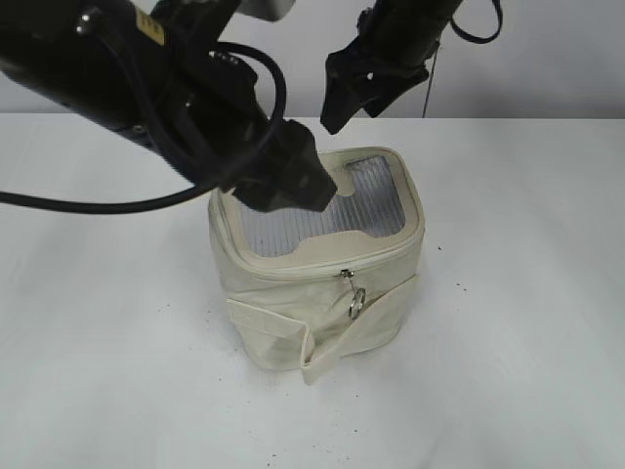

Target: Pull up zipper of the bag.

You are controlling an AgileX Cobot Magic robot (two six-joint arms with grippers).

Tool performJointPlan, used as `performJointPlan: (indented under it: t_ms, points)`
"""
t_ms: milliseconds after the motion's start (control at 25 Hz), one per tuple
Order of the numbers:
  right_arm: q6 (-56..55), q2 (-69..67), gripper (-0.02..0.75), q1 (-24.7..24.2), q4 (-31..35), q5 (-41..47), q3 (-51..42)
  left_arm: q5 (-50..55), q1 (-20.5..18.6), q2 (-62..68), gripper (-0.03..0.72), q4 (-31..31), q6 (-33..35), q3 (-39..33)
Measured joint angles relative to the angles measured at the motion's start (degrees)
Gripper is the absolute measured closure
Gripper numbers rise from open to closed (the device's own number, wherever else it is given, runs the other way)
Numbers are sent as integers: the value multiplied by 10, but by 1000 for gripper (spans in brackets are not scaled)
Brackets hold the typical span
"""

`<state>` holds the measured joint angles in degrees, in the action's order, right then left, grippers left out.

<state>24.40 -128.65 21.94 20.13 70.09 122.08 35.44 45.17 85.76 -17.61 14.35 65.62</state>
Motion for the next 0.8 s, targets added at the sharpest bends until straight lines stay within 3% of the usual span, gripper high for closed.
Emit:
performJointPlan:
  t_ms: [200,440,800]
  points:
    - [-23,8,151,-54,-2,0,0,-25,-42,55,162,1,0,46]
    - [-37,43,152,-102,-4,-2,-15,9,-81,148,162,3,33,149]
    - [-22,148,183,-147,-4,-4,-208,135,-85,289,162,-31,124,337]
